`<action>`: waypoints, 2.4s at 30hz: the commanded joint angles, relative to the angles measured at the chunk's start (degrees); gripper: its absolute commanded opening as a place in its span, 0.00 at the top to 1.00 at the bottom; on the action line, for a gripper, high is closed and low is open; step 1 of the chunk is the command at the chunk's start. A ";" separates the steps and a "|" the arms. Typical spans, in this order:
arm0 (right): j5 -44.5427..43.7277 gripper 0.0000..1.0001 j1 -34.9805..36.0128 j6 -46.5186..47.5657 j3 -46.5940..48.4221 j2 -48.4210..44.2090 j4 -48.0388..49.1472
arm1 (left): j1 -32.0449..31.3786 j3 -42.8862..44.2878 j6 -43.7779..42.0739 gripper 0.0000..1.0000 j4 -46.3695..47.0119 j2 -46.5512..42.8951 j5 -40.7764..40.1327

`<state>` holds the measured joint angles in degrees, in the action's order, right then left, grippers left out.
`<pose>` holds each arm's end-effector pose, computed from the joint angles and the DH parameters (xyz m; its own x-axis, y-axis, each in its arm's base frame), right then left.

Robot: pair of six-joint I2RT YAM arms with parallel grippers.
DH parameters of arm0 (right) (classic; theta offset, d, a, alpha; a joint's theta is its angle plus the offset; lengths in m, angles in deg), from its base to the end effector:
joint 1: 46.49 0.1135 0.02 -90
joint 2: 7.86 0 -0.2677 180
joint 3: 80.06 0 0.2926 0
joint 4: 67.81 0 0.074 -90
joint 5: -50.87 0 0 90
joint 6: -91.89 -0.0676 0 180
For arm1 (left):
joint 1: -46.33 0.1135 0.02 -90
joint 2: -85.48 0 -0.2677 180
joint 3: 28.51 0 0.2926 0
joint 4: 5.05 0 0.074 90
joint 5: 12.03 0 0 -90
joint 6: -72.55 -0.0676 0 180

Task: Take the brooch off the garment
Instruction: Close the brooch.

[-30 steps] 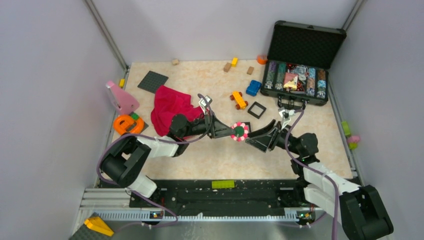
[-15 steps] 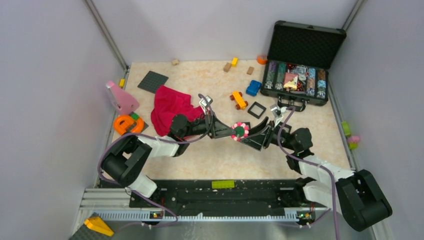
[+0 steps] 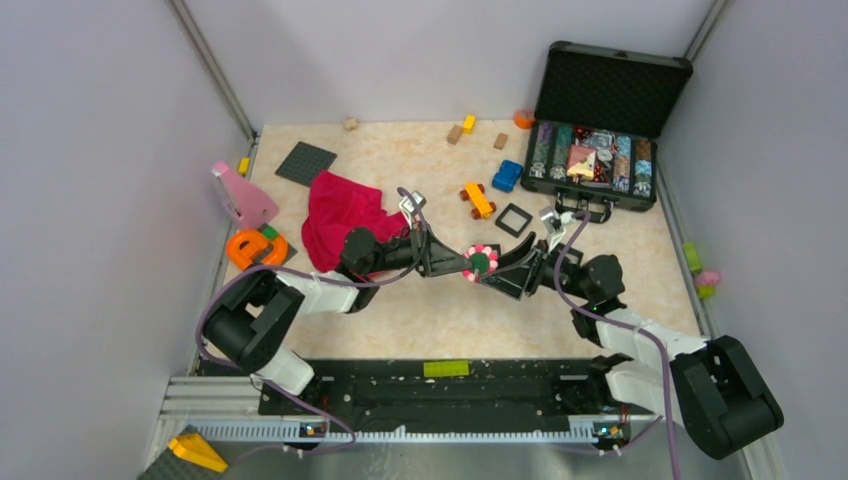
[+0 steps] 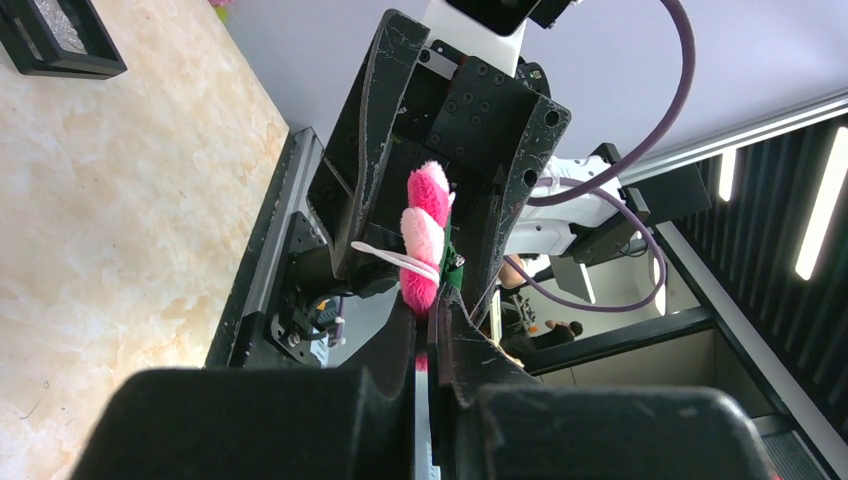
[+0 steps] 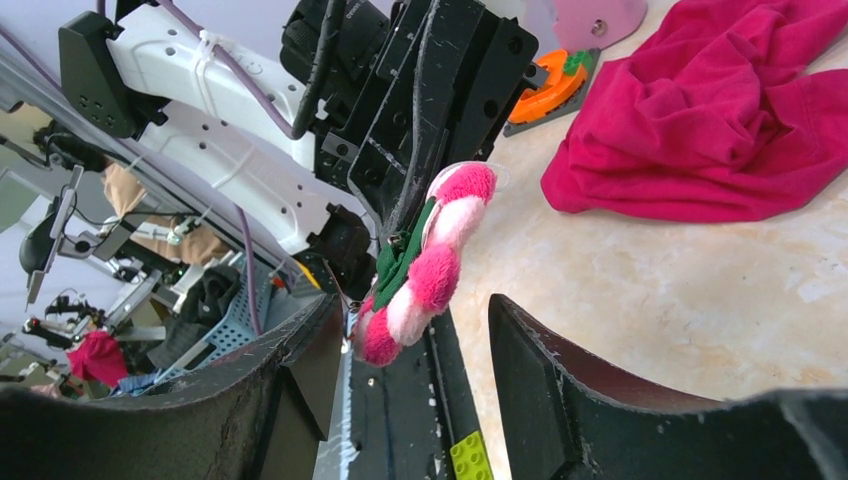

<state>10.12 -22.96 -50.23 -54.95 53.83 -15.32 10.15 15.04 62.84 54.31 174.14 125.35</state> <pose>0.2011 0.1434 0.2072 -0.5786 0.3100 -0.7544 -0.7685 0.1025 0.6316 0.2421 -0.2387 0.2033 -0.9279 -0.1482 -0.3420 0.3604 -0.1221 -0.9248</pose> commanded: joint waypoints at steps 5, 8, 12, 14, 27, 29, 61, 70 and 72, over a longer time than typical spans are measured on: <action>-0.21 0.44 0.86 0.34 2.86 0.87 3.19 | -0.41 1.56 -1.29 1.00 2.37 -0.25 0.72; -0.38 0.44 0.88 0.18 3.01 0.88 3.07 | -0.46 1.58 -1.51 1.00 2.19 -0.43 0.67; -0.65 0.49 0.92 0.11 3.26 0.91 2.42 | -0.48 1.52 -2.21 1.00 1.31 -0.59 0.63; -0.61 0.49 0.96 -0.04 3.25 0.96 2.70 | -0.59 1.53 -2.64 1.00 0.62 -0.76 0.57; -1.42 0.50 0.96 0.27 3.47 -1.35 -1.67 | -0.89 0.58 -12.38 0.94 -11.34 -5.60 -1.83; -1.53 0.52 0.93 0.10 3.08 -2.11 -2.65 | -0.88 0.60 -14.50 0.91 -14.70 -7.17 -2.82; 0.75 0.88 -0.12 -4.06 0.42 -1.85 -3.90 | -0.81 0.77 -17.64 0.54 -21.31 -10.26 -2.93; 1.57 0.93 -0.98 -7.44 0.62 2.48 0.58 | -0.81 0.59 -19.94 0.48 -22.70 -11.51 -2.00; 1.78 0.93 -1.00 -7.62 0.83 3.37 0.88 | -0.87 0.89 -20.66 0.48 -22.74 -11.44 -1.53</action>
<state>10.62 -23.52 -56.66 -56.54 55.78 -18.82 9.21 15.02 44.61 30.90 164.50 123.14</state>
